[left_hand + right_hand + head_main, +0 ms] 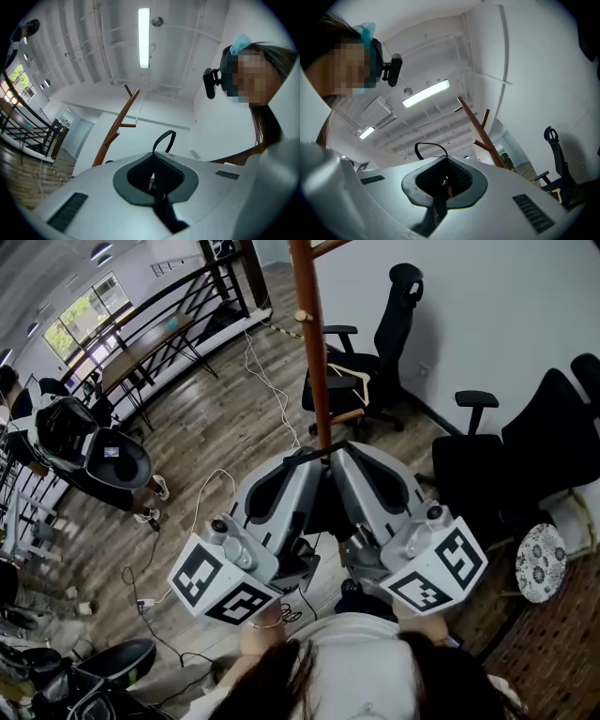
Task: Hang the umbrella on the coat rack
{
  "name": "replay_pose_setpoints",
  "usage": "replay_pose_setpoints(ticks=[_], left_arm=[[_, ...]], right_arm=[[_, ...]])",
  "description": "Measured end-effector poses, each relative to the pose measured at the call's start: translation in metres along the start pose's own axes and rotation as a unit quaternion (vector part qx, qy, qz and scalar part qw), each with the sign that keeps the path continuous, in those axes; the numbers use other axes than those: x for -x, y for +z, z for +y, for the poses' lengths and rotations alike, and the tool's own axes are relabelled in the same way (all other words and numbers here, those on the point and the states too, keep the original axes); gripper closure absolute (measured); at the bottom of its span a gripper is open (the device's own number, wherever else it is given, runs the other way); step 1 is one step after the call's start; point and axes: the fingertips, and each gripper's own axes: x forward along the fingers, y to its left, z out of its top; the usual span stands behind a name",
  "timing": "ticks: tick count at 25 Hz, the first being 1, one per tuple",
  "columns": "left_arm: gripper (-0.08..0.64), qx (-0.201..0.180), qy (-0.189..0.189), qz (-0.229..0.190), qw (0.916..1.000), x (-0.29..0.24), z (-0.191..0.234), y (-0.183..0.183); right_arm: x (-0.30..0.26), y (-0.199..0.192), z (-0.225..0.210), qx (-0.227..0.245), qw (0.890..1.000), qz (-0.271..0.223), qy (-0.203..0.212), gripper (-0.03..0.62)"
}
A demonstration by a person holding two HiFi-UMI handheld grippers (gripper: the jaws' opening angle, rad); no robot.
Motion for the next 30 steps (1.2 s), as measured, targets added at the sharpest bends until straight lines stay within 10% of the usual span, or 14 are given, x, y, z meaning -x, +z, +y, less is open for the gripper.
replay_pose_setpoints(ticks=[30], left_arm=[[0.552,-0.014,0.022,0.020,0.9994,-0.079,0.076,0.014]], right_arm=[[-0.077,0.006,-0.077,-0.046,0.998,0.006,0.045,0.560]])
